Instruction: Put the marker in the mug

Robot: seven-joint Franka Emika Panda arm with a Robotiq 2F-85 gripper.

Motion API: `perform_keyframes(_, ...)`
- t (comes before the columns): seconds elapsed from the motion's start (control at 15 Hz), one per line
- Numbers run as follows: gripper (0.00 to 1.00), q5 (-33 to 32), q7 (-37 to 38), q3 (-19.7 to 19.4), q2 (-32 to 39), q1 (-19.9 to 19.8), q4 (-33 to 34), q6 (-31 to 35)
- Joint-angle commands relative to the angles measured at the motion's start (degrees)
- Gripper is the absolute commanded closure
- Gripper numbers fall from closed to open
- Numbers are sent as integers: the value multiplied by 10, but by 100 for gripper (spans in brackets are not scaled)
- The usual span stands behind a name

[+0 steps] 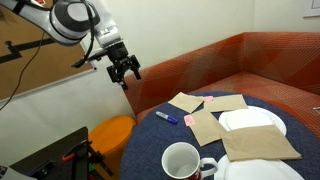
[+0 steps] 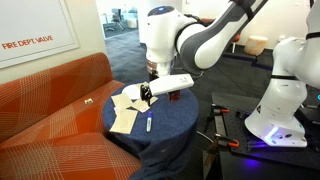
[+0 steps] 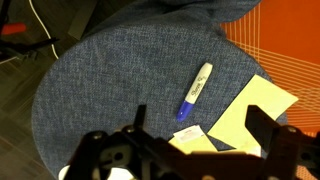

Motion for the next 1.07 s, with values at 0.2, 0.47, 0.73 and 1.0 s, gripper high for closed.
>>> perform_keyframes(0.2, 0, -66, 116, -42, 41, 22, 24, -10)
perform_keyframes(0.47, 0, -97, 164, -62, 51, 29, 21, -15)
perform_keyframes(0.73, 0, -138, 216, -81, 60, 32, 21, -19)
perform_keyframes(1.0, 0, -165, 263, -98, 79, 33, 19, -12)
